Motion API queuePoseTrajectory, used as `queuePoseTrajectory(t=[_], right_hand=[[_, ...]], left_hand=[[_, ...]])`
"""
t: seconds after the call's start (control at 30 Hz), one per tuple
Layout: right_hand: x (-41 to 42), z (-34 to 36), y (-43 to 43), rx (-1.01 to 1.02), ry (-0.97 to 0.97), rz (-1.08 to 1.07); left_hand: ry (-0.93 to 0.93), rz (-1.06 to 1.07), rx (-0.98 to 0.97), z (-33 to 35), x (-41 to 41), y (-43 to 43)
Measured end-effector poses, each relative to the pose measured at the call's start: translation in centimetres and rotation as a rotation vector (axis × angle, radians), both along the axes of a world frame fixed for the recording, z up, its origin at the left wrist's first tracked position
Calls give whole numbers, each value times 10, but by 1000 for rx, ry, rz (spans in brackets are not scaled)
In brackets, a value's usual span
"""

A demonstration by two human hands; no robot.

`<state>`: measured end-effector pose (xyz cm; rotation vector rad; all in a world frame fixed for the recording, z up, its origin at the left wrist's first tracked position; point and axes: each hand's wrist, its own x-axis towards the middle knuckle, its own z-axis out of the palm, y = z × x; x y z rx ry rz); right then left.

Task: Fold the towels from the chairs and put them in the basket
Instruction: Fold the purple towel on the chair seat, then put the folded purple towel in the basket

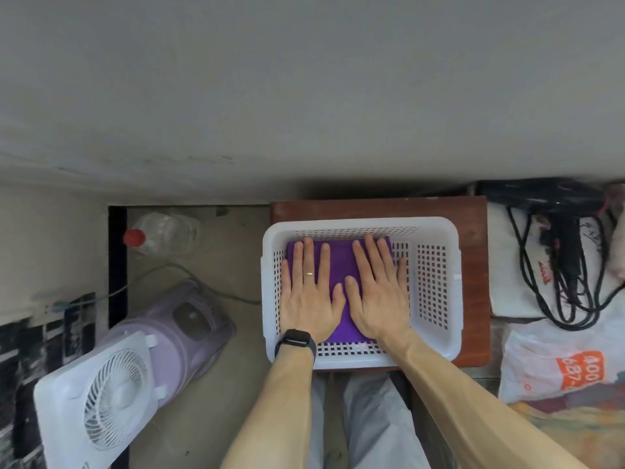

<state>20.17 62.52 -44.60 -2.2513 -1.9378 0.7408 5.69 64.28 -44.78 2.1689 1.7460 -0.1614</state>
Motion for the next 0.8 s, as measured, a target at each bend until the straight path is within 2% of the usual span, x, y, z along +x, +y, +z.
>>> queuePoseTrajectory(t=[0.33,0.6,0.8], right_hand=[[-4,4,4,-89,-95,34],[7,72,11,-191,-188,166],[22,145,8,-79,-62,341]], left_hand=[[52,-16,-55,9,-1,6],[147,-123,-133,73,-9,11],[66,137,-47,158,-22,-14]])
